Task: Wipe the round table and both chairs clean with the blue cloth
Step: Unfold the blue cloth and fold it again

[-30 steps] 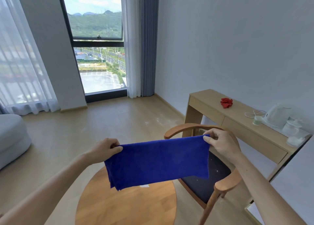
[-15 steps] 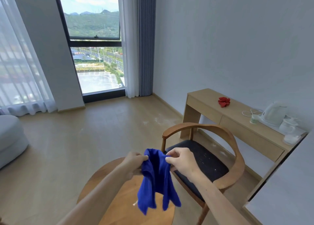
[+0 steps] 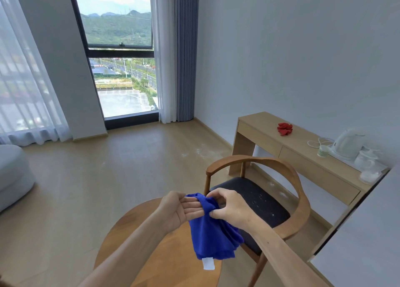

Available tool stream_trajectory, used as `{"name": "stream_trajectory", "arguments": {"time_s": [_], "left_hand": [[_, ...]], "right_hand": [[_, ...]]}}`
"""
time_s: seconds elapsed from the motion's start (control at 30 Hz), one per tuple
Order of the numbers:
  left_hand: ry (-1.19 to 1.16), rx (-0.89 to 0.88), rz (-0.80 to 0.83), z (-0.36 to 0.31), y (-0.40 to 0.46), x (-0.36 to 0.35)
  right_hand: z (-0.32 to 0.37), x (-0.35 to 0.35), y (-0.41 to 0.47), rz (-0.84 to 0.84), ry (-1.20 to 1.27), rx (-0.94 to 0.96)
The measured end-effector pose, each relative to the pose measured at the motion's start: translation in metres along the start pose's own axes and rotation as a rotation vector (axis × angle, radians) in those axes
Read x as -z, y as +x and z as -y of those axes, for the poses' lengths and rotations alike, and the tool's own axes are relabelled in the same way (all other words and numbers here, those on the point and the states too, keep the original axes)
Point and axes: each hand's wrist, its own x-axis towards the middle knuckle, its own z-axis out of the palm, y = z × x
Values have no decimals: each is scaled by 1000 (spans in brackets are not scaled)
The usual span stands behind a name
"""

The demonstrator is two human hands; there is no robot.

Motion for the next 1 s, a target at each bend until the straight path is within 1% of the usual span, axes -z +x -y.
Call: {"name": "stream_trajectory", "arguments": {"time_s": [0.1, 0.23, 0.4, 0.5, 0.57, 0.6, 0.7, 0.73, 0.77, 0.8, 0.9, 0.93, 1.0], "left_hand": [[-17, -17, 41, 0, -4, 0], [-32, -53, 113, 2, -8, -4], [-23, -51, 203, 3, -9, -6], [48, -61, 248, 0, -8, -1], [188, -101, 210, -3, -6, 4], [288, -138, 152, -4, -5, 7], [635, -276, -120, -1, 1, 17], [723, -322, -176, 1, 2, 20], [782, -358, -191, 3, 4, 24], [812, -379, -161, 5, 6, 27], [801, -380, 58, 10, 7, 32], [808, -400, 102, 10, 8, 32], [787, -459, 121, 9, 9, 32]], "right_hand": [[-3, 5, 0, -50, 42, 33], [-1, 9, -1, -9, 109, 47], [-1, 12, 0, -126, 74, 99], [1, 21, 0, -153, 63, 101], [2, 27, 0, -163, 83, 99], [3, 30, 0, -167, 96, 101], [6, 40, 0, -175, 135, 113], [7, 44, -1, -168, 142, 116], [9, 47, -1, -159, 146, 121], [10, 49, -1, -151, 148, 127], [15, 57, -4, -145, 161, 155], [16, 59, -4, -146, 167, 164], [16, 63, -7, -148, 181, 177]]}}
